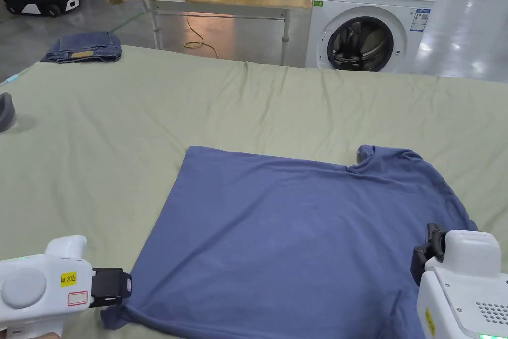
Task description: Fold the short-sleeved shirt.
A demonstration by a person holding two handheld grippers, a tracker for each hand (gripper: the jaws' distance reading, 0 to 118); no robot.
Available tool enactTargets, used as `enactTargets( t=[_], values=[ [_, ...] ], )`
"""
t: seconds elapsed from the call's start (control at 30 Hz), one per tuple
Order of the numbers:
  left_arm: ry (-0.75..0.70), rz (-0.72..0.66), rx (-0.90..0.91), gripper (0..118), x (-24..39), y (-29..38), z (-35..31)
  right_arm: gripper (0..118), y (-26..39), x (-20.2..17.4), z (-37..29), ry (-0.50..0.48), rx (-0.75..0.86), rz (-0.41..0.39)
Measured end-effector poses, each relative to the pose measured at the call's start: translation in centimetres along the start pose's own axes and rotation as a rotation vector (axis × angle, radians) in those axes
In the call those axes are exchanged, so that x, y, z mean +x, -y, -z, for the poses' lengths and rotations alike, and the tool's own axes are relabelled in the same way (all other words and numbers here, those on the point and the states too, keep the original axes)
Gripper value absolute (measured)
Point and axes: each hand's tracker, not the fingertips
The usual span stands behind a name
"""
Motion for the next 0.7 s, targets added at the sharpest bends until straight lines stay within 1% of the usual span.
enactTargets(
  t=[0.1,0.17,0.27,0.3,0.33,0.4,0.43,0.47,0.5,0.53,0.63,0.7],
  values=[
    [-0.096,0.028,-0.082,73,0.4,0.6,2.0,0,0.4,0.3,0.1,0.007,-0.015,-0.006],
    [-0.143,0.105,-0.129,72,1.0,1.2,2.9,0,0.6,0.5,0.0,0.011,-0.027,-0.005],
    [-0.199,0.240,-0.095,71,3.9,2.9,1.8,0,0.9,0.6,-0.1,0.024,-0.037,-0.019],
    [-0.207,0.249,-0.096,66,4.2,3.0,1.9,0,1.0,0.8,-0.2,0.023,-0.040,-0.020],
    [-0.204,0.244,-0.090,59,4.5,3.2,2.0,0,1.1,0.8,-0.2,0.020,-0.048,-0.016],
    [-0.190,0.272,-0.080,36,5.2,3.7,1.7,0,1.4,1.0,-0.1,0.015,-0.067,-0.006],
    [-0.182,0.278,-0.076,19,5.4,3.9,1.6,0,1.6,1.1,0.0,0.012,-0.073,0.001],
    [-0.159,0.278,-0.066,6,5.5,4.0,1.6,0,1.8,1.3,0.0,0.011,-0.082,0.007],
    [-0.125,0.272,-0.059,3,5.1,3.8,1.4,0,1.9,1.5,0.0,0.011,-0.090,0.011],
    [-0.135,0.254,-0.063,3,5.1,3.8,1.4,0,2.0,1.8,0.0,0.013,-0.098,0.017],
    [-0.128,0.268,-0.060,2,5.0,3.8,1.0,0,1.8,3.6,-0.6,0.012,-0.133,0.057],
    [-0.119,0.277,-0.054,2,5.0,3.9,0.8,0,1.4,5.3,-1.1,0.016,-0.201,0.087]
  ],
)
